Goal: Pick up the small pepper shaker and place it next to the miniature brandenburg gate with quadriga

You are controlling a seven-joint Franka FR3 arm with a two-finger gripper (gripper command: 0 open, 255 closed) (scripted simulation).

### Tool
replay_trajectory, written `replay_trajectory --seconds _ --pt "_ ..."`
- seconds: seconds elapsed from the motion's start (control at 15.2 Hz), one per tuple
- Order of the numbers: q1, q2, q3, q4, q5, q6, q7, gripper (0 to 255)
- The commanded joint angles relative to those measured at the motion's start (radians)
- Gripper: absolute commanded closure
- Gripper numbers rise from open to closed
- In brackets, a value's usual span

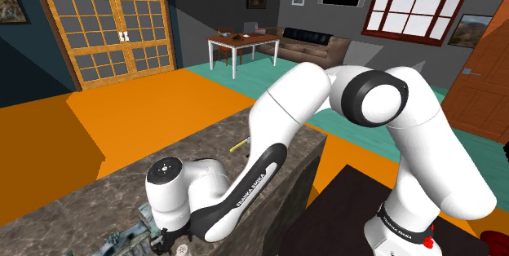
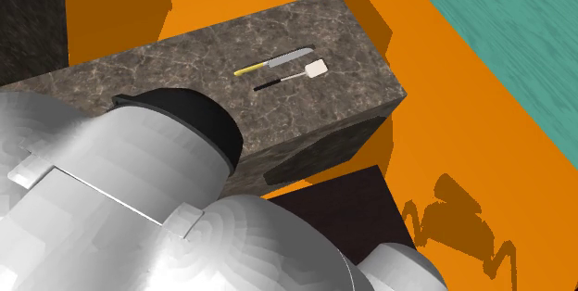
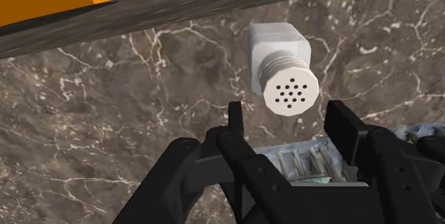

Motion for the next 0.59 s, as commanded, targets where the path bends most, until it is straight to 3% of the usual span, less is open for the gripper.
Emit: replay_trajectory --seconds 0.0,0.26,0.53 --pt "0.000 0.000 0.000 0.000 0.000 0.000 0.000 0" --pt "0.000 0.000 0.000 0.000 0.000 0.000 0.000 0" --pt "-0.020 -0.096 0.035 -0.024 0.038 -0.071 -0.022 0"
